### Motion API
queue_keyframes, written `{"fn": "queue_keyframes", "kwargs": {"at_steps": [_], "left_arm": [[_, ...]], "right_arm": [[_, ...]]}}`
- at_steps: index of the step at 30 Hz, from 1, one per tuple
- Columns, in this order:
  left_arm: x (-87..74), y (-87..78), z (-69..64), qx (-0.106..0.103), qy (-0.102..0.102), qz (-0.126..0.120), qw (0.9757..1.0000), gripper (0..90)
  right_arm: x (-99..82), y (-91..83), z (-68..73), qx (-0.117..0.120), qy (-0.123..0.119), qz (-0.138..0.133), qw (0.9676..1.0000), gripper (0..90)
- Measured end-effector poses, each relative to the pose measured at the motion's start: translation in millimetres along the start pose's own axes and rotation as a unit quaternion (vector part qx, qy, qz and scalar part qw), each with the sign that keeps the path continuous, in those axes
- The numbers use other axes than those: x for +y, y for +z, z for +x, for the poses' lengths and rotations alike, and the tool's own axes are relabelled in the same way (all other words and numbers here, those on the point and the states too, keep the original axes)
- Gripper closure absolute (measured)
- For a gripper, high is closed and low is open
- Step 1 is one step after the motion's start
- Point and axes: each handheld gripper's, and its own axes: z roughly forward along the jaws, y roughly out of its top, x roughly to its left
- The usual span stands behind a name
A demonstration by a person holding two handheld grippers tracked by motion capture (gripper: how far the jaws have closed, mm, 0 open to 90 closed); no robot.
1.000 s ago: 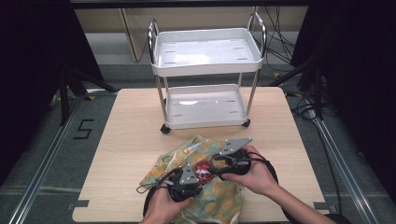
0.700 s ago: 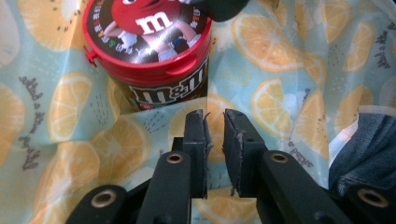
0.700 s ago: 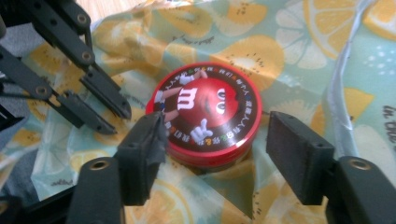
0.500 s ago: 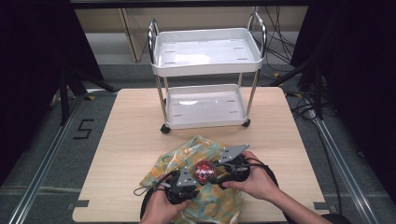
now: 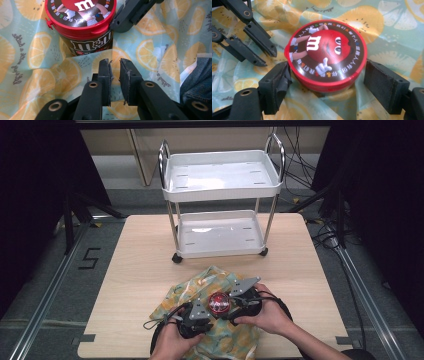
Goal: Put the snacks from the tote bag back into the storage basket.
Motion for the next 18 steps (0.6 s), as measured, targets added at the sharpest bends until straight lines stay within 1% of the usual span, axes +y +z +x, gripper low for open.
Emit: {"fn": "queue_keyframes", "kwargs": {"at_steps": [1,3,5,7,9,10,11,12,13,14,15,16,17,18], "left_arm": [[-0.6,0.9,-0.7,-0.001,-0.008,-0.003,1.0,77.9],[-0.8,0.8,-1.3,0.002,-0.008,-0.004,1.0,77.9],[-1.1,1.4,-1.4,0.002,-0.008,-0.007,0.9999,77.8],[-1.1,1.7,-0.5,-0.004,-0.008,-0.004,1.0,77.8],[-0.9,0.9,-0.7,0.0,-0.008,0.0,1.0,77.7],[-1.1,1.1,-1.0,-0.002,-0.009,-0.003,1.0,77.7],[-1.0,0.7,-0.3,-0.003,-0.001,-0.002,1.0,77.7],[-1.1,0.9,-0.2,-0.003,0.0,-0.003,1.0,77.7],[-1.2,1.0,-0.1,-0.002,0.0,-0.002,1.0,77.7],[-1.3,1.3,0.0,0.001,0.0,-0.003,1.0,77.7],[-1.4,1.4,0.5,0.003,0.0,-0.001,1.0,77.7],[-1.4,1.7,0.9,0.0,0.003,-0.003,1.0,77.7],[-1.6,1.8,0.9,0.001,0.002,-0.003,1.0,77.7],[-2.1,2.4,-0.5,-0.003,-0.012,-0.004,0.9999,77.6]], "right_arm": [[0.1,1.2,0.2,-0.001,-0.002,-0.003,1.0,22.3],[0.7,2.7,0.9,0.002,0.0,-0.006,1.0,22.0],[2.0,3.3,0.7,0.001,-0.002,-0.003,1.0,21.6],[2.1,6.7,1.4,0.005,-0.003,-0.011,0.9999,21.2],[2.3,8.1,1.4,0.002,-0.002,-0.013,0.9999,21.0],[2.5,8.8,1.4,0.004,-0.002,-0.013,0.9999,21.0],[2.4,10.0,1.6,0.002,-0.002,-0.016,0.9999,21.0],[2.5,11.3,2.7,0.005,0.0,-0.017,0.9998,21.0],[2.9,10.6,2.2,0.005,-0.005,-0.011,0.9999,21.1],[2.7,12.2,1.6,0.002,-0.006,-0.016,0.9998,21.2],[3.1,12.0,1.8,0.002,-0.004,-0.012,0.9999,21.3],[2.8,14.2,2.2,0.003,-0.003,-0.02,0.9998,21.3],[2.7,15.2,2.3,0.003,-0.003,-0.019,0.9998,21.3],[3.1,14.8,1.5,0.005,-0.005,-0.014,0.9999,21.3]]}}
